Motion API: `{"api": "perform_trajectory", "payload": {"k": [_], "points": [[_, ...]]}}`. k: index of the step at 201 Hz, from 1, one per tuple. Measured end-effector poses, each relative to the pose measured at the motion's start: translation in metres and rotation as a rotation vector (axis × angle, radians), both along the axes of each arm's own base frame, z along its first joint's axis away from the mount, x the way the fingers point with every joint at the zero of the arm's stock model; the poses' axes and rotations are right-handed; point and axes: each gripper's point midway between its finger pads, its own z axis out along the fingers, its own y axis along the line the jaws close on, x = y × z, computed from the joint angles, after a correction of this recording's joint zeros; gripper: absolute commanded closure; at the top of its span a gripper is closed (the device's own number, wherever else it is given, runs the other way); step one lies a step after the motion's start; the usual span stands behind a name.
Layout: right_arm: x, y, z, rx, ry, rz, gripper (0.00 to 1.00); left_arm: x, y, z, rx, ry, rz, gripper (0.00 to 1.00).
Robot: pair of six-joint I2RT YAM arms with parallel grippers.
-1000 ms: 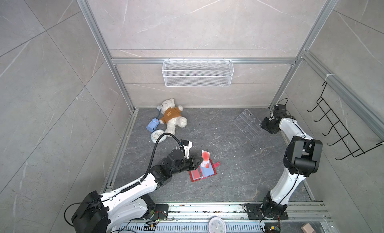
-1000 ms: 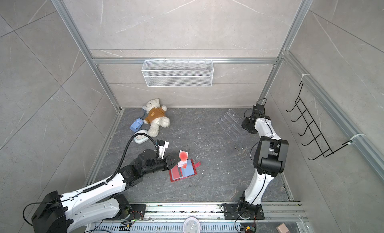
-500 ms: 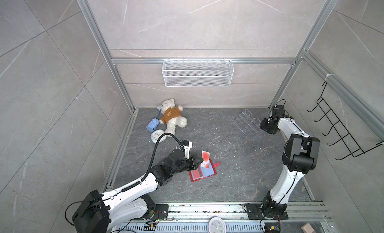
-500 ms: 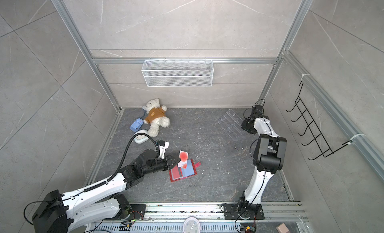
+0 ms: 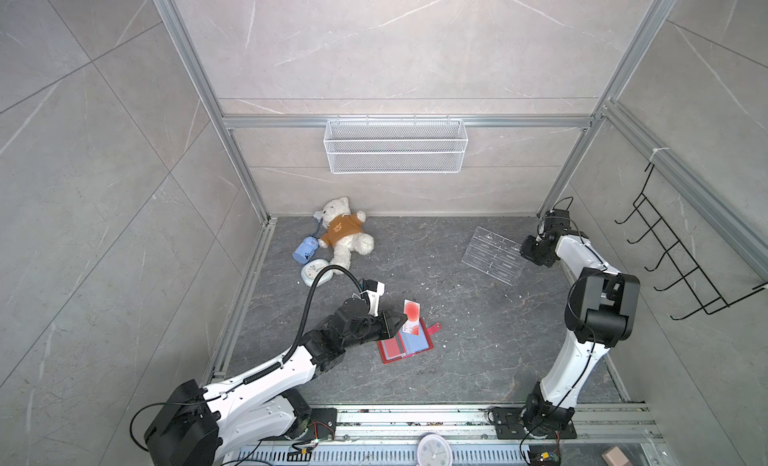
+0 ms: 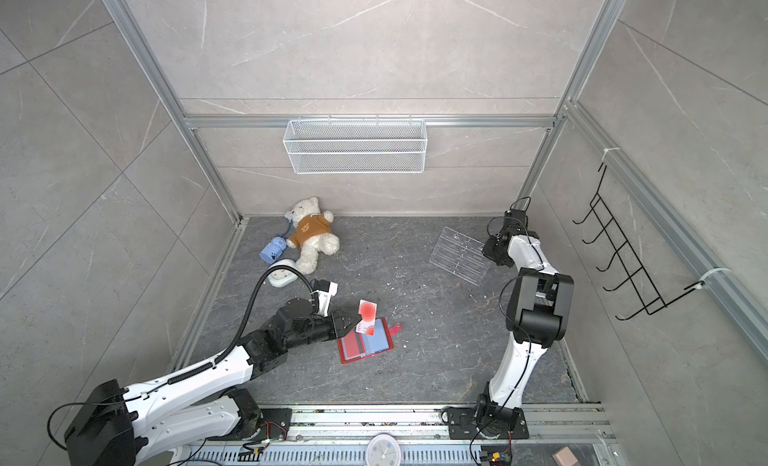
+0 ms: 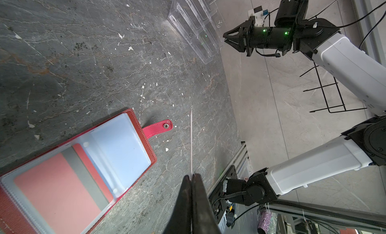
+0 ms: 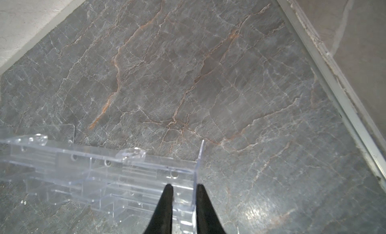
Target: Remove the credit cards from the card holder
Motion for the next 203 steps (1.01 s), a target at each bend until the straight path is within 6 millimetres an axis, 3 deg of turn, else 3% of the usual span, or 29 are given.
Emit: {"api": "perform_trajectory", "payload": {"k": [64,104,131,158,203], "points": [[-0.006,0.002,0.003,0.0,-0.002,0.003,0.86,0.0,0.0,-0.002,0.005,0.004,0.0,1.0],[-0.014,0.018,0.015,-0.008,0.0,0.05,0.87,0.0,0.0,-0.002,0.005,0.005,0.0,1.0],[-0.017,0.051,0.029,-0.013,-0.009,0.128,0.88,0.0,0.0,-0.002,0.006,0.004,0.0,1.0],[-0.022,0.098,0.039,-0.017,-0.011,0.23,0.88,0.001,-0.001,0.0,0.004,0.001,0.002,1.0],[-0.046,0.17,0.03,-0.022,0.044,0.369,0.88,0.005,0.002,0.005,0.001,-0.019,0.023,1.0]]}}
